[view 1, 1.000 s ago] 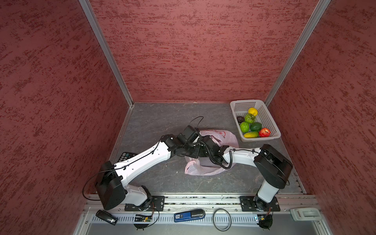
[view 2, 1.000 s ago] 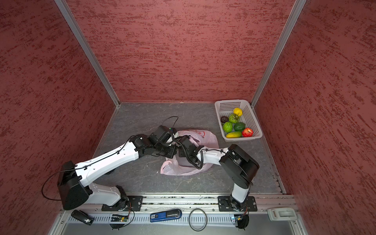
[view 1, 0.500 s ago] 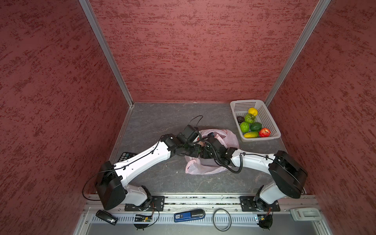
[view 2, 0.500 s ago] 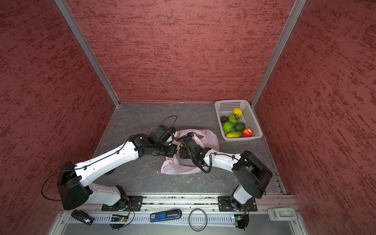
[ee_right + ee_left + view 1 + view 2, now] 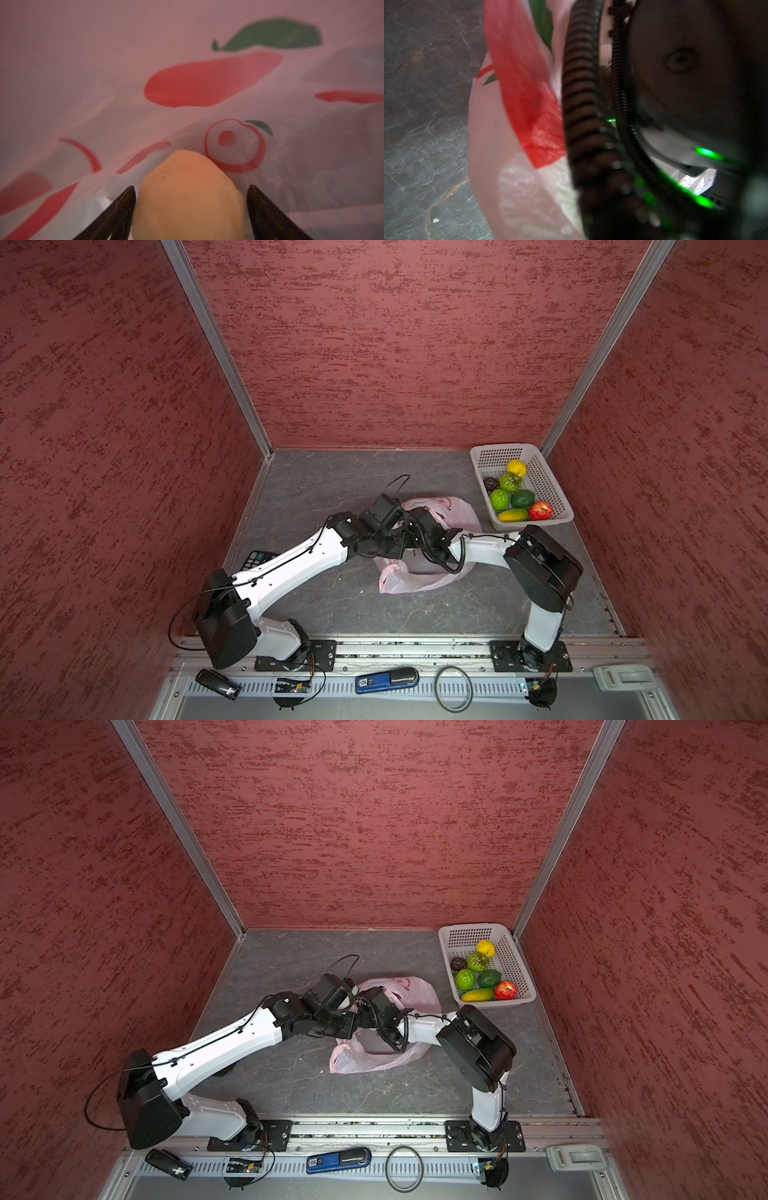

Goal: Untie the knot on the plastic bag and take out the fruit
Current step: 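Lower the right gripper around the pale pear and close on it, then lift the pale pear out of the bag with the right gripper toward the basket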

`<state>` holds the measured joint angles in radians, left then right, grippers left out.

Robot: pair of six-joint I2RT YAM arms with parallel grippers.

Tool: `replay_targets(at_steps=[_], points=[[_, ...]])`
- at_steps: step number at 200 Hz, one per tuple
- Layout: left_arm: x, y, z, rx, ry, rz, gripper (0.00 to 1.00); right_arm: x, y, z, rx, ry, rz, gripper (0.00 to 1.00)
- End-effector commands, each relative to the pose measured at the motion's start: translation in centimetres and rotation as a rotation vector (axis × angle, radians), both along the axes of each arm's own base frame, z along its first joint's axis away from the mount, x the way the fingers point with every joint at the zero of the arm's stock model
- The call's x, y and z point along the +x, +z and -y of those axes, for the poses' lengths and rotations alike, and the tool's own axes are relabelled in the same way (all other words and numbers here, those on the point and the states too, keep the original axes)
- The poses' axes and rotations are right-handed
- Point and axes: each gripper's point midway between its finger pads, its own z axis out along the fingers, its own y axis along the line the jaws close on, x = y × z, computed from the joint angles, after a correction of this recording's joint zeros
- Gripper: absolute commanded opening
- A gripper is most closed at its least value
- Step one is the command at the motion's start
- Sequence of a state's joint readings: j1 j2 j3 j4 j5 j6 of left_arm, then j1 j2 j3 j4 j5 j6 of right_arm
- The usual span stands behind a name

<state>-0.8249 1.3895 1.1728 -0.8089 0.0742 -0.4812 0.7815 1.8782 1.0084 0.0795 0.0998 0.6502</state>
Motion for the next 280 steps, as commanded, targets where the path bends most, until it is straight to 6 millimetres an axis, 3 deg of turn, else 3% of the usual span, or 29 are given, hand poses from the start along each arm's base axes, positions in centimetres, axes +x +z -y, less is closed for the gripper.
replay_targets(at_steps=[1,26,53,108,154,158,216,280], points=[[-1.4,0.0,1.2,-0.017,-0.076,-0.020,0.00,0.9,0.2,-0.3,0.010,-0.022,0.014,0.74],[-1.3,-0.1,1.1,-0.016,-0.068,-0.019,0.00,0.3,0.6,0.0,0.024,-0.013,0.015,0.60],[-1.0,-0.1,0.9,-0.006,-0.052,-0.013,0.00,-0.8,2.0,0.5,0.050,0.009,0.020,0.53],[0.0,-0.3,0.4,0.017,-0.008,0.002,0.00,-4.2,5.6,1.9,0.080,0.081,0.027,0.52],[1.2,0.0,0.1,0.032,0.022,0.018,0.00,-7.6,6.8,2.4,0.112,0.189,-0.001,0.52],[1.3,0.0,0.1,0.035,0.024,0.019,0.00,-7.9,7.9,2.5,0.124,0.195,0.016,0.52],[2.0,-0.1,0.1,0.037,0.040,0.023,0.00,-11.3,11.9,2.3,0.141,0.323,0.046,0.51],[2.1,0.0,0.1,0.039,0.034,0.025,0.00,-12.6,17.5,2.5,0.181,0.357,0.082,0.51]])
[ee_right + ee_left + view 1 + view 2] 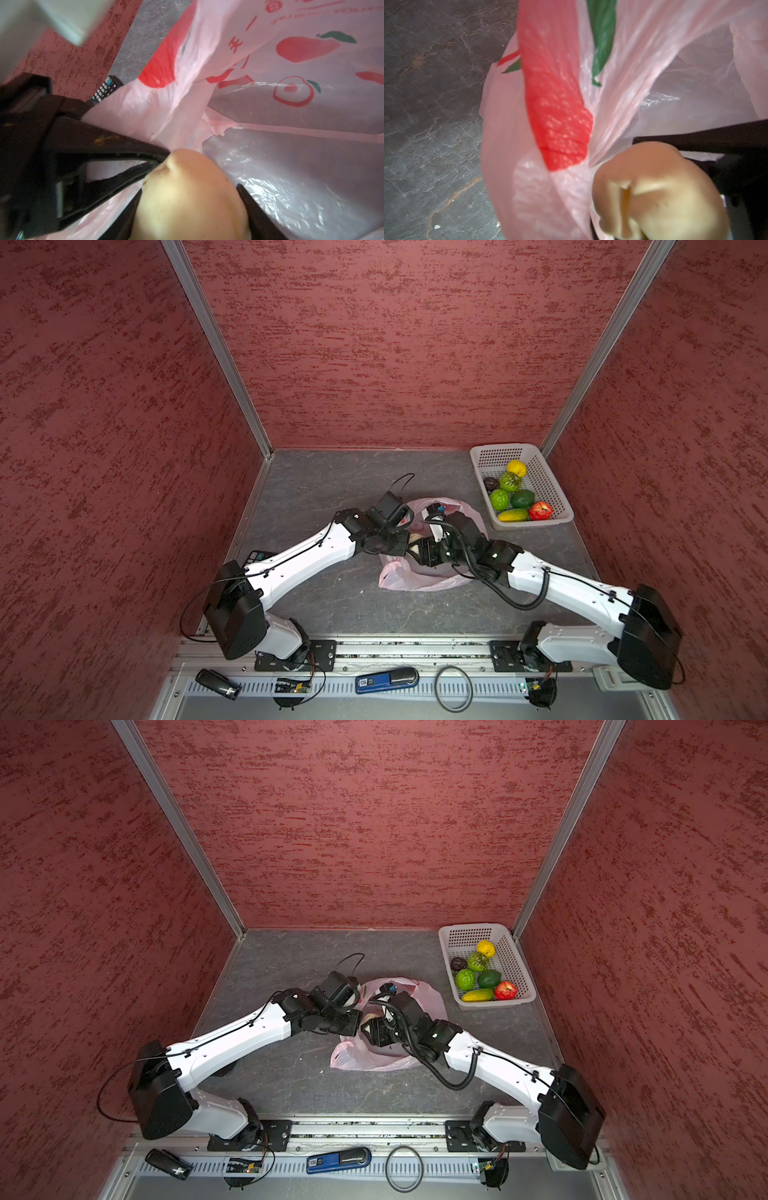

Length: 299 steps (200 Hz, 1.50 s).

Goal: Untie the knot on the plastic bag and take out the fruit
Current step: 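Lift the pale pear out of the bag with the right gripper toward the basket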

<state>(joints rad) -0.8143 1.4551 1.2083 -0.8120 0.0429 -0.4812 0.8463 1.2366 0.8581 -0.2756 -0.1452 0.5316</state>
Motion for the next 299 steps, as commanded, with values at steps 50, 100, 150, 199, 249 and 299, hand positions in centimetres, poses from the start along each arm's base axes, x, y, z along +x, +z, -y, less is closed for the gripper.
replay_targets(at_steps=[50,100,150,199,249,299], points=[[0.4,1.0,-0.3,-0.006,0.004,0.027,0.00,0.2,9.4,1.0,0.070,-0.025,0.107,0.51],[0.3,1.0,-0.4,-0.009,0.000,0.025,0.00,2.5,14.6,1.9,0.147,-0.075,0.165,0.51],[0.6,1.5,-0.2,-0.011,-0.012,0.037,0.00,5.0,16.8,3.2,0.160,-0.122,0.196,0.51],[0.9,1.5,-0.3,-0.013,-0.006,0.040,0.00,10.4,17.2,9.0,0.123,-0.286,0.229,0.50],[1.1,1.5,-0.5,-0.018,0.003,0.048,0.00,17.2,13.8,19.0,0.084,-0.536,0.213,0.50],[1.4,1.5,-0.7,-0.022,0.018,0.052,0.00,22.7,9.4,28.0,0.031,-0.753,0.196,0.49]])
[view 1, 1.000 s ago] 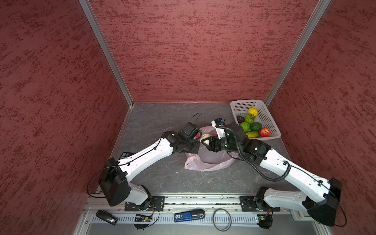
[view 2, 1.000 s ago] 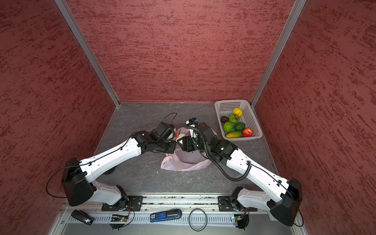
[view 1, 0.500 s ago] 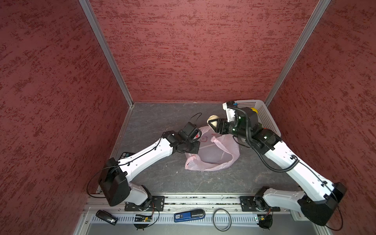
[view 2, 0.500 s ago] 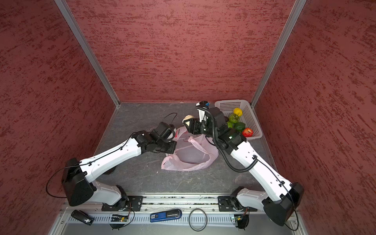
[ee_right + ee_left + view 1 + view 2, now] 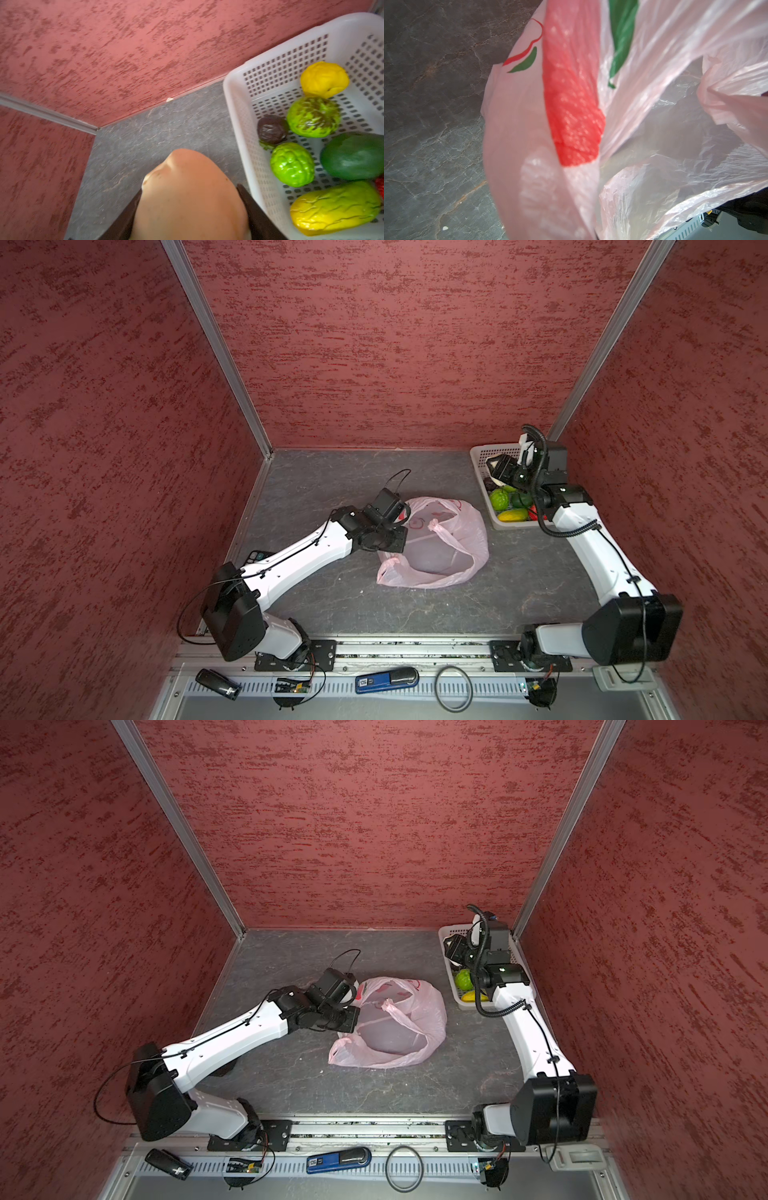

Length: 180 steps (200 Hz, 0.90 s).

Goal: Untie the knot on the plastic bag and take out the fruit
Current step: 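Lower the pear into the basket and open the right gripper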

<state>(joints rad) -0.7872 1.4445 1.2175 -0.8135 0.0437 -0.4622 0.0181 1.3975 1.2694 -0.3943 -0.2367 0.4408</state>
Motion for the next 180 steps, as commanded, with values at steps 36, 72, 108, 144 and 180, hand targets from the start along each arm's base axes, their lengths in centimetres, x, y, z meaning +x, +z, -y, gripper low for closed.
replay_targets(at_steps=[36,72,108,144,180], points=[[0.9,0.9,-0.4,-0.022,0.021,0.036,0.00,5.8,-4.7,8.3,-0.073,-0.175,-0.023,0.49],[1.1,0.9,-0.6,-0.028,0.029,0.041,0.00,7.8,-8.1,12.9,-0.120,-0.274,-0.086,0.49],[1.1,0.7,-0.9,-0.039,0.039,0.041,0.00,8.8,-10.3,16.2,-0.154,-0.343,-0.131,0.53],[1.1,0.4,-0.9,-0.043,0.041,0.037,0.00,9.3,-11.9,17.2,-0.169,-0.360,-0.179,0.70],[1.4,0.5,-0.9,-0.047,0.043,0.045,0.00,9.0,-11.0,17.3,-0.172,-0.373,-0.168,0.83]])
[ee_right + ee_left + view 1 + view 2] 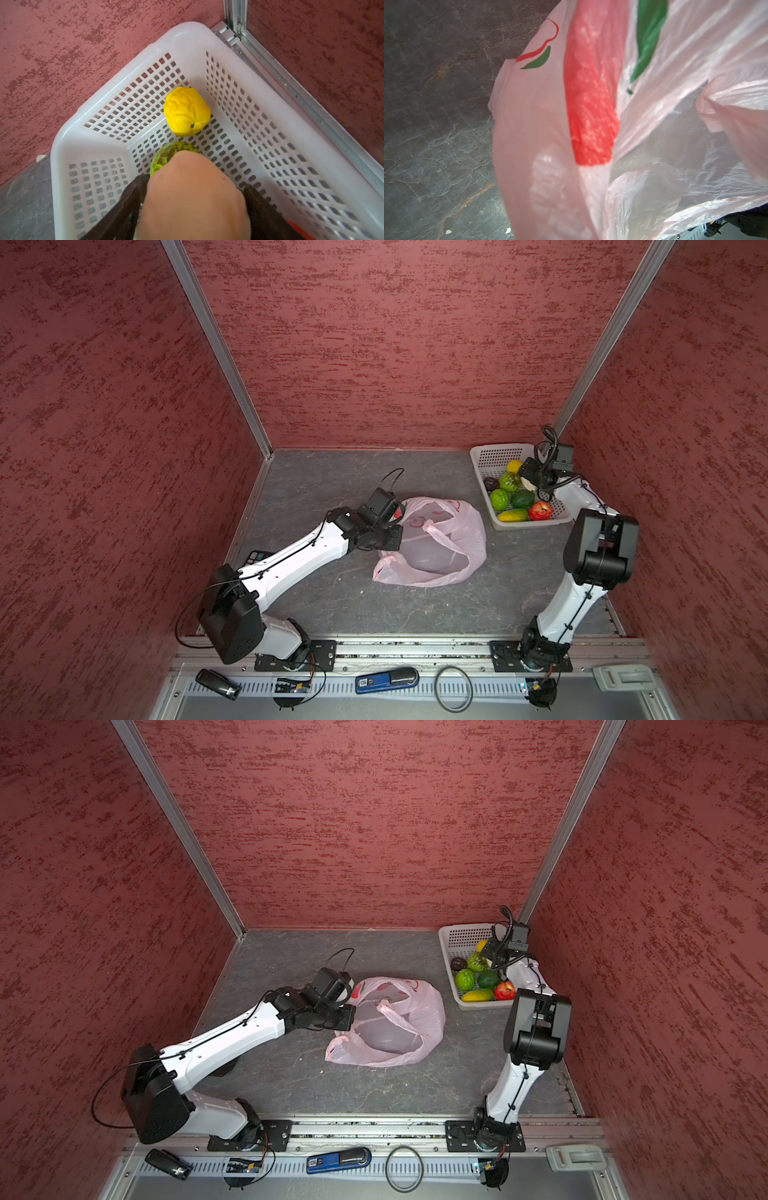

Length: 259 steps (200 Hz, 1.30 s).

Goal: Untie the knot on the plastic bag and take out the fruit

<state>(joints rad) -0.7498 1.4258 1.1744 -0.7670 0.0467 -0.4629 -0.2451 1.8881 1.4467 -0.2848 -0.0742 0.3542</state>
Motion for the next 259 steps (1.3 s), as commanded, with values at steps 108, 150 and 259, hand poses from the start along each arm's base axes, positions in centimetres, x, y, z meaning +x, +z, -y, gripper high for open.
replay_targets(at_steps=[108,150,259], points=[[4.3,1.6,-0.2,-0.080,0.104,0.151,0.00,-6.2,5.1,-4.0,0.069,0.059,0.090,0.84],[8.1,1.2,-0.2,-0.103,0.133,0.174,0.00,-11.4,5.8,-7.9,0.126,0.127,0.086,0.84],[16.4,0.1,0.3,-0.143,0.094,0.182,0.09,-19.5,5.3,-12.9,0.204,0.196,0.051,0.84]])
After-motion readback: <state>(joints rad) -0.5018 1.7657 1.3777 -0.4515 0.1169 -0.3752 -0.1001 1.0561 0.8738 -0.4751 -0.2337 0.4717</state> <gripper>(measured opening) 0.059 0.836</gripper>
